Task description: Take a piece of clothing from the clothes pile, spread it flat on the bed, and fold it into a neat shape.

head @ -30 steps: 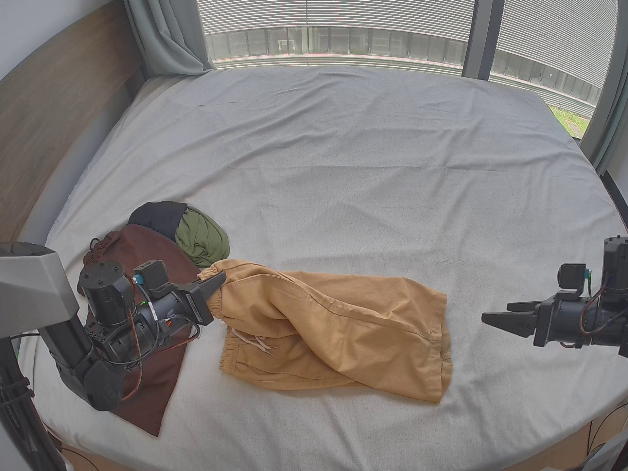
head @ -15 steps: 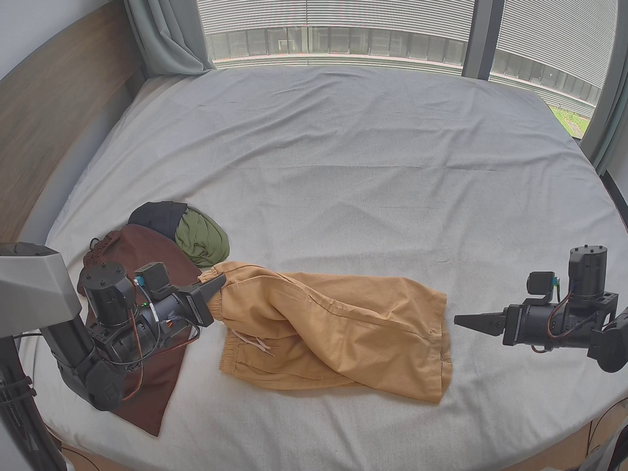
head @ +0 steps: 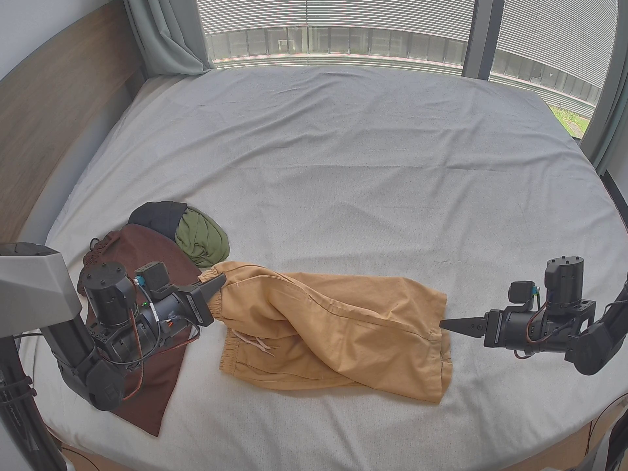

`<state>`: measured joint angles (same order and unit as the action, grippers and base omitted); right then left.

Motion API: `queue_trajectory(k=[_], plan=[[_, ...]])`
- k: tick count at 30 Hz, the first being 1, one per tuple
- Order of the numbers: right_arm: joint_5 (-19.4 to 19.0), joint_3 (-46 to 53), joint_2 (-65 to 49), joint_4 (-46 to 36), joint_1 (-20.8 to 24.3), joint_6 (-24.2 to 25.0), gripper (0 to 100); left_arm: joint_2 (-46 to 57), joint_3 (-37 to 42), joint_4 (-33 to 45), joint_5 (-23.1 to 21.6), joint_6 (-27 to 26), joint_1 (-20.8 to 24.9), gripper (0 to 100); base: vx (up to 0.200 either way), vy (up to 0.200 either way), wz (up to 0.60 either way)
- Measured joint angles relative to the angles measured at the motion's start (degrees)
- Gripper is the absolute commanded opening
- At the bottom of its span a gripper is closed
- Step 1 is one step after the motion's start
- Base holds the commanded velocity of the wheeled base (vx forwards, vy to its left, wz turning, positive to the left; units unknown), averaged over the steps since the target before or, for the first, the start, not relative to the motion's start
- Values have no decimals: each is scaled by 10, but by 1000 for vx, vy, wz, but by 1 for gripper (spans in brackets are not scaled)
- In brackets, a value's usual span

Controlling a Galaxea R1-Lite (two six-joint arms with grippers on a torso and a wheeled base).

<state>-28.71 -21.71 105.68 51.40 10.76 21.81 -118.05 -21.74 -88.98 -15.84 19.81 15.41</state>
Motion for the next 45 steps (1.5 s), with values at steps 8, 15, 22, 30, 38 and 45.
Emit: queue_trajectory(k=[8,15,22,30,38,45], plan=[[1,1,67,80,-2,19,100,1,-1,0,0,0,0,0,0,0,0],[2,4,117,143,0,48,100,2,-1,0,0,-1,0,0,0,0,0],[2,4,149,149,1,49,100,3,0,0,0,-1,0,0,0,0,0],[2,-2,182,150,8,53,100,3,-2,0,0,-3,0,0,0,0,0],[1,-10,222,214,17,86,100,1,-4,0,1,-16,-1,0,0,0,0],[1,-5,263,342,38,145,100,1,-4,0,1,-16,-2,0,0,0,0]])
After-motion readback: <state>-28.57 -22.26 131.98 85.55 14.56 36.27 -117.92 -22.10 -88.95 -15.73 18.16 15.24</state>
